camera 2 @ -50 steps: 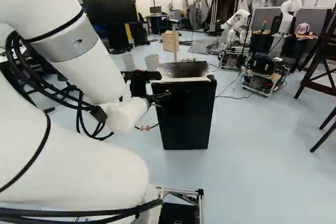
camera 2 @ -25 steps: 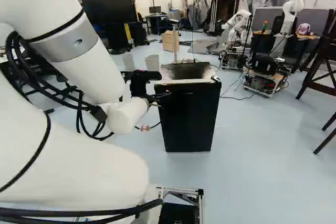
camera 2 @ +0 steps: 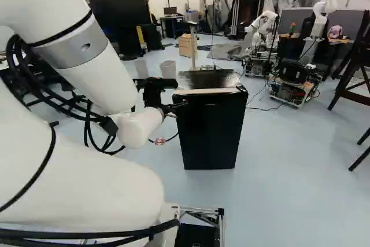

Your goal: Grab a drink from the fridge

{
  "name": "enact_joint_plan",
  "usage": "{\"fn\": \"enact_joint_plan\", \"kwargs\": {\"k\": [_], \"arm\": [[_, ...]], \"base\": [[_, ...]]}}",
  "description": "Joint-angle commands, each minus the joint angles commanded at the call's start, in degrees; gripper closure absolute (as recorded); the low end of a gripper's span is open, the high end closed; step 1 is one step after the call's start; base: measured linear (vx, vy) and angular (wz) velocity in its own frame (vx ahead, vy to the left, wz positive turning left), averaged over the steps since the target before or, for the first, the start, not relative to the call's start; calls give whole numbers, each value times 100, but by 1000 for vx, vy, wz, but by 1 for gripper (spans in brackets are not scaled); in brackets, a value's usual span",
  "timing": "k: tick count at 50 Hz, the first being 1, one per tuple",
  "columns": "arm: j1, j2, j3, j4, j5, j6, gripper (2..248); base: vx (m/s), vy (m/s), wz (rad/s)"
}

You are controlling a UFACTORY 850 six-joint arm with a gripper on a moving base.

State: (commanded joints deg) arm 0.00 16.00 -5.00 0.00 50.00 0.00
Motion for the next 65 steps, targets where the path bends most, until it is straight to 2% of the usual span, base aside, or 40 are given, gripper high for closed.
{"fn": "enact_joint_plan", "kwargs": {"k": [29, 49, 65], "arm": [[53, -9, -8, 103, 13, 0, 3], [435, -288, -247, 371, 128, 0, 3], [787, -474, -412, 752, 273, 0, 3]], "base": [[5, 7, -4], [0, 0, 0], [0, 0, 0]]}}
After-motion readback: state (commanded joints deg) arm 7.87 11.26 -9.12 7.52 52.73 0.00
